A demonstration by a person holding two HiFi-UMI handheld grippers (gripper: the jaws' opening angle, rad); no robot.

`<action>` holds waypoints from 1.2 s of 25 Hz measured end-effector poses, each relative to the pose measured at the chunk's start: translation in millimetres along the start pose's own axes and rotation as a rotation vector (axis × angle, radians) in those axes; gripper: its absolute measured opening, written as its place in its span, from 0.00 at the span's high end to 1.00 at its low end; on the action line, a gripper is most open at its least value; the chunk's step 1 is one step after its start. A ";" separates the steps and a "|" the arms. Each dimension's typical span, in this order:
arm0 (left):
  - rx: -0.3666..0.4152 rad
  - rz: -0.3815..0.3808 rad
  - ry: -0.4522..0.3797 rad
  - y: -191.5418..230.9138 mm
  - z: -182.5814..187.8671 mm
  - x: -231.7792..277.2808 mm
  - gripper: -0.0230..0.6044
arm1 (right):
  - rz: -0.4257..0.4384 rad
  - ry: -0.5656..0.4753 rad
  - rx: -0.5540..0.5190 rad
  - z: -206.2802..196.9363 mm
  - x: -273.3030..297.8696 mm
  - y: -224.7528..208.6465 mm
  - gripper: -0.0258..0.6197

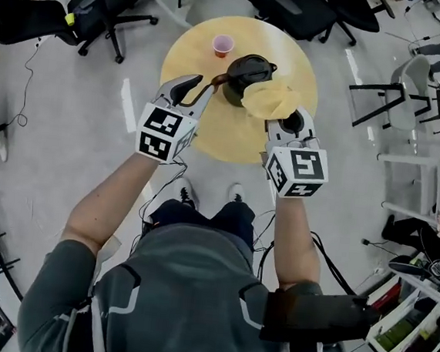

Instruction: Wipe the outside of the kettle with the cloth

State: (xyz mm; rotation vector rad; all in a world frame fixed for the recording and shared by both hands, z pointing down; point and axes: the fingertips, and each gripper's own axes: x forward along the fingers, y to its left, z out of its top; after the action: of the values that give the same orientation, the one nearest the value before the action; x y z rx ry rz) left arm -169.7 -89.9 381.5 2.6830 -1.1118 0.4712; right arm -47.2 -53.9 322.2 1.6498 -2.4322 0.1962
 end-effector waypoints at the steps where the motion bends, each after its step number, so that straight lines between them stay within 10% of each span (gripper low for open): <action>1: 0.010 -0.003 0.014 1.7 -6.0 8.5 0.79 | 0.001 0.012 0.003 -8.1 7.7 0.2 0.87; 30: -0.007 0.058 -0.009 16.8 -68.6 82.2 0.76 | -0.005 0.125 0.076 -187.8 96.9 15.2 0.87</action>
State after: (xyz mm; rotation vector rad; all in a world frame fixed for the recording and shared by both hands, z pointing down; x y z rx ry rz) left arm -141.6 -134.4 476.2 2.6554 -1.1949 0.4647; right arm -79.8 -94.8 527.5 1.6220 -2.3553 0.3832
